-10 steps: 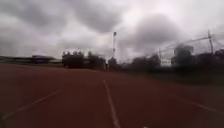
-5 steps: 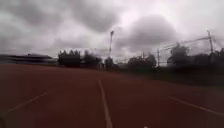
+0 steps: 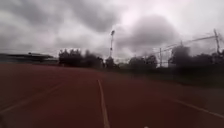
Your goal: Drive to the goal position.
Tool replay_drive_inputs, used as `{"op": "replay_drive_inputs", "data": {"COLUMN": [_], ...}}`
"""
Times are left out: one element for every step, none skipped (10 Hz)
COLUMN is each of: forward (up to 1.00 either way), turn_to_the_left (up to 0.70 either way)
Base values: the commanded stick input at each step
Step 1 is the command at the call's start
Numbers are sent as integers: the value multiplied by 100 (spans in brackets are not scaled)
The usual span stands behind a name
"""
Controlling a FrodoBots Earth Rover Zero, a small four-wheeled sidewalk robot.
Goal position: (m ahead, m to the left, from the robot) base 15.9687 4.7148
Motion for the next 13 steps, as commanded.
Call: {"op": "replay_drive_inputs", "data": {"forward": [70,70,70,70,70,70,70,70,70,70,70,70,70], "turn_to_the_left": [0,0,0,0,0,0,0,0,0,0,0,0,0]}}
